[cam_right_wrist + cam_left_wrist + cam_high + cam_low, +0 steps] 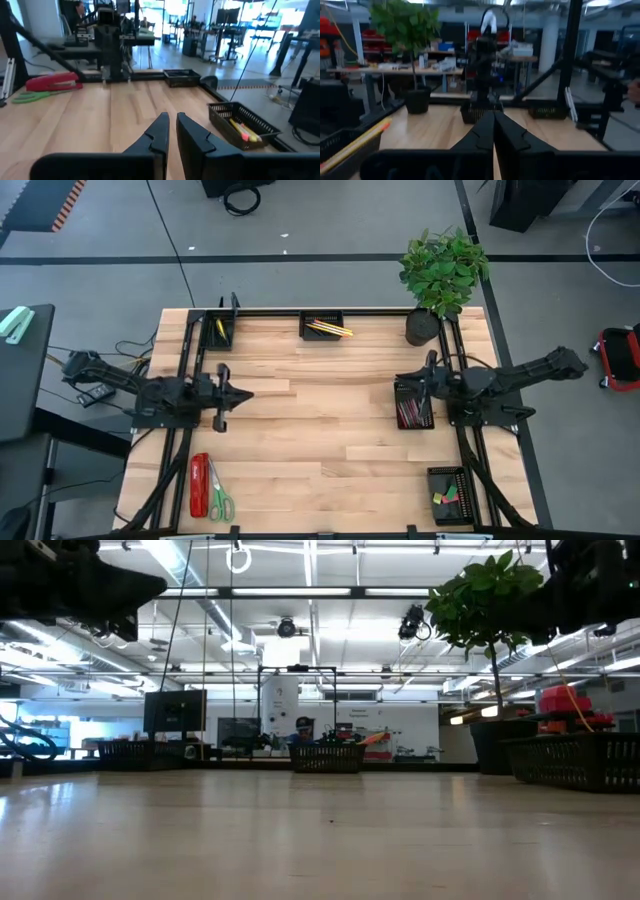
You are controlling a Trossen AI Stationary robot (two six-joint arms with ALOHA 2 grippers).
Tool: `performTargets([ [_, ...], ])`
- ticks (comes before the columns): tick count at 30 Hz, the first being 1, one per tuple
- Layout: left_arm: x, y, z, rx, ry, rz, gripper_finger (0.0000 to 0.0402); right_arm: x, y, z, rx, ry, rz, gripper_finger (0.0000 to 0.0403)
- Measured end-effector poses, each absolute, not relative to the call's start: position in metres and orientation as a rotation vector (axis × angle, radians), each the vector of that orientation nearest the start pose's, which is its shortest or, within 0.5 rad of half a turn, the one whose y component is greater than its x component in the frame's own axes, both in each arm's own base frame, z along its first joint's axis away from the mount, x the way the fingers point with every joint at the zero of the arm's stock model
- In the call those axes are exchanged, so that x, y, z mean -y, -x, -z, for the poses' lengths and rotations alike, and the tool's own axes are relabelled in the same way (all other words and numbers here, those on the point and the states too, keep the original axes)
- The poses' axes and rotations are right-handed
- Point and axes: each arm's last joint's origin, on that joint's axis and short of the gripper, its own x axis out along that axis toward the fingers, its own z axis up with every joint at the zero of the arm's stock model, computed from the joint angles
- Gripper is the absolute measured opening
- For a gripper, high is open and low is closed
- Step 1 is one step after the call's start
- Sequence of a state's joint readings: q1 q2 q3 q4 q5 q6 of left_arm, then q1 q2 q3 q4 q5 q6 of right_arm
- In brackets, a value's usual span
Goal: Sort crayons/erasers/pens/pencils in bins
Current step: Return to Home Position
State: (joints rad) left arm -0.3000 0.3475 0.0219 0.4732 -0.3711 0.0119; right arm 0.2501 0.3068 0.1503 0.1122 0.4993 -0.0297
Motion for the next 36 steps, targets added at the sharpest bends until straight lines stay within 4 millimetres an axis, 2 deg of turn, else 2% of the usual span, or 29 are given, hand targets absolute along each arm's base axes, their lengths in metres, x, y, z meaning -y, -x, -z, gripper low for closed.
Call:
performTargets([
  [16, 0.019, -0.097, -0.179, 0.101, 0.085, -0.067, 0.0007, -0.012, -0.103, -0.164, -0.032, 0.035, 0.244, 0.0040],
  [21, 0.017, -0.095, -0.177, 0.106, 0.109, -0.106, 0.0018, -0.012, -0.103, -0.163, -0.043, 0.017, 0.229, 0.0040],
  [27, 0.017, -0.095, -0.173, 0.075, 0.124, -0.111, 0.0007, -0.013, -0.103, -0.162, -0.048, 0.013, 0.188, 0.0040],
  [36, 0.017, -0.095, -0.171, 0.052, 0.102, -0.112, 0.0050, -0.015, -0.104, -0.160, -0.075, 0.043, 0.124, 0.0040],
])
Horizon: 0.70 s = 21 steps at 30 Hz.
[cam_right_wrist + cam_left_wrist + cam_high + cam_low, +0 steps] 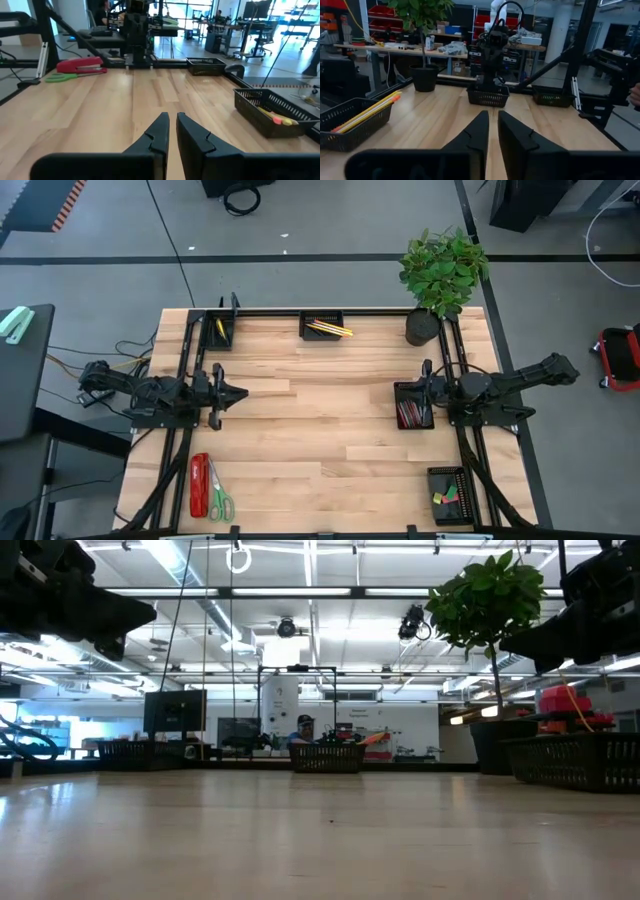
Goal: Sort crayons/erasers/pens/pencils in bins
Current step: Return to Home Position
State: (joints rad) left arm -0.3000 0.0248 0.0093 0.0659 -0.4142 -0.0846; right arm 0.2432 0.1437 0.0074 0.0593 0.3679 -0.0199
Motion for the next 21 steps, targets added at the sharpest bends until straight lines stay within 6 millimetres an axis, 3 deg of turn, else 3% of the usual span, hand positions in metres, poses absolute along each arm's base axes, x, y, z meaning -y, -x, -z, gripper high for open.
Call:
performTargets([
  [10, 0.017, -0.095, -0.175, 0.096, 0.119, -0.112, 0.0049, -0.015, -0.104, -0.160, -0.078, 0.089, 0.120, 0.0040],
  [15, 0.017, -0.095, -0.175, 0.099, 0.113, -0.112, 0.0044, -0.013, -0.101, -0.170, -0.031, 0.111, 0.173, 0.0040],
  [21, 0.017, -0.095, -0.176, 0.097, -0.054, -0.125, 0.0047, -0.011, -0.096, -0.174, -0.045, 0.121, 0.179, 0.0040],
])
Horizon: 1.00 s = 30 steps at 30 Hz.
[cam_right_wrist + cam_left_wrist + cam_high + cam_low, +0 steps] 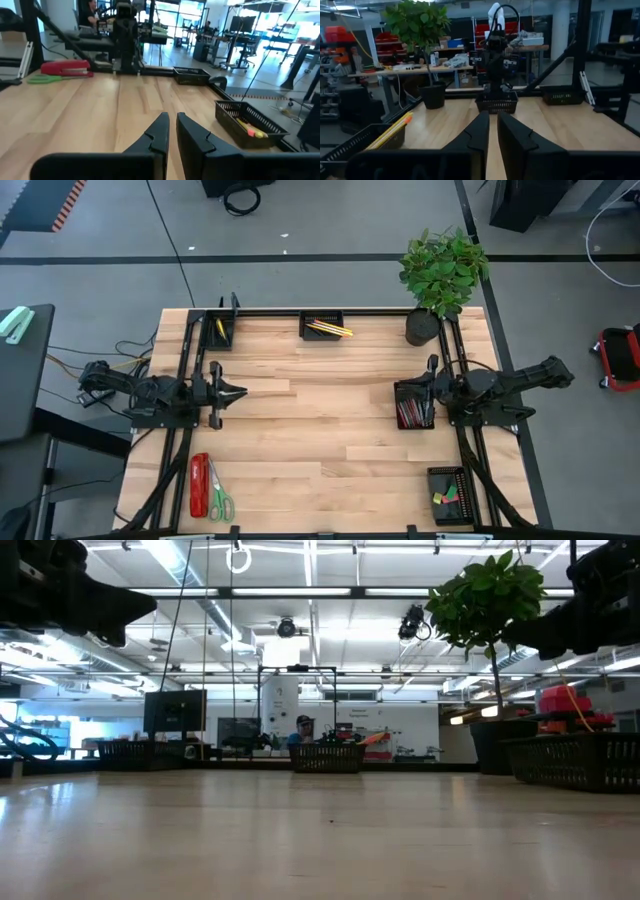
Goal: Sort crayons/erasers/pens/pencils in bins
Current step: Return to Home Position
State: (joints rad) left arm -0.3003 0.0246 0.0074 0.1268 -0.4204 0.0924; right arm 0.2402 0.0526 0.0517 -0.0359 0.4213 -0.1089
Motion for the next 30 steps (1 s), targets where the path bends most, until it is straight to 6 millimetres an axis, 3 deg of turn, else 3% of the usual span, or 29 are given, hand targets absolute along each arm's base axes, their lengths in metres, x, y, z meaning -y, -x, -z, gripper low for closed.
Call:
performTargets([
  [12, 0.017, -0.095, -0.177, 0.112, -0.022, -0.126, 0.0044, 0.001, -0.095, -0.172, -0.067, 0.106, 0.300, 0.0040],
  [30, 0.017, -0.095, -0.177, 0.114, -0.020, -0.126, 0.0046, 0.001, -0.097, -0.169, -0.092, 0.072, 0.301, 0.0040],
])
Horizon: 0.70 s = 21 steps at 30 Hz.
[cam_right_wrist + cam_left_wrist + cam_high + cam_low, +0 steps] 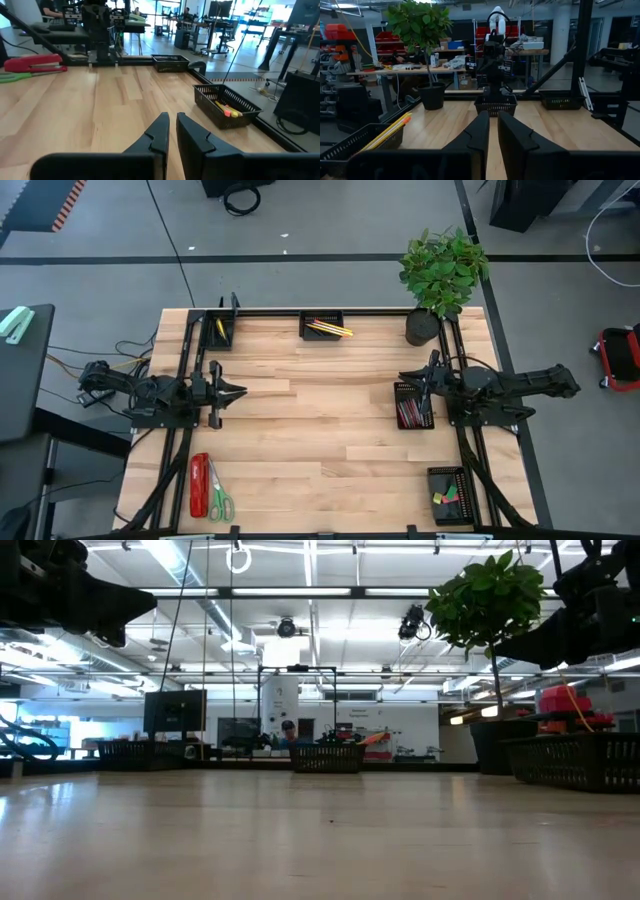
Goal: Sort crayons/erasers/pens/pencils in bins
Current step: Return to Home Position
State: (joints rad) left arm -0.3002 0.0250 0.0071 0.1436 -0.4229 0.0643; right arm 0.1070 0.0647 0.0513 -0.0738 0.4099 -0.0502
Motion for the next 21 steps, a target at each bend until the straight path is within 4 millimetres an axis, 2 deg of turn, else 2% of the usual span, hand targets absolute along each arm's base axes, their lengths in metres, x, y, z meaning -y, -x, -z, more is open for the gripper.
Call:
performTargets([
  [21, 0.0169, -0.0948, -0.1774, 0.114, -0.019, -0.127, 0.0044, 0.0012, -0.0970, -0.1690, -0.092, 0.072, 0.301, 0.0040],
])
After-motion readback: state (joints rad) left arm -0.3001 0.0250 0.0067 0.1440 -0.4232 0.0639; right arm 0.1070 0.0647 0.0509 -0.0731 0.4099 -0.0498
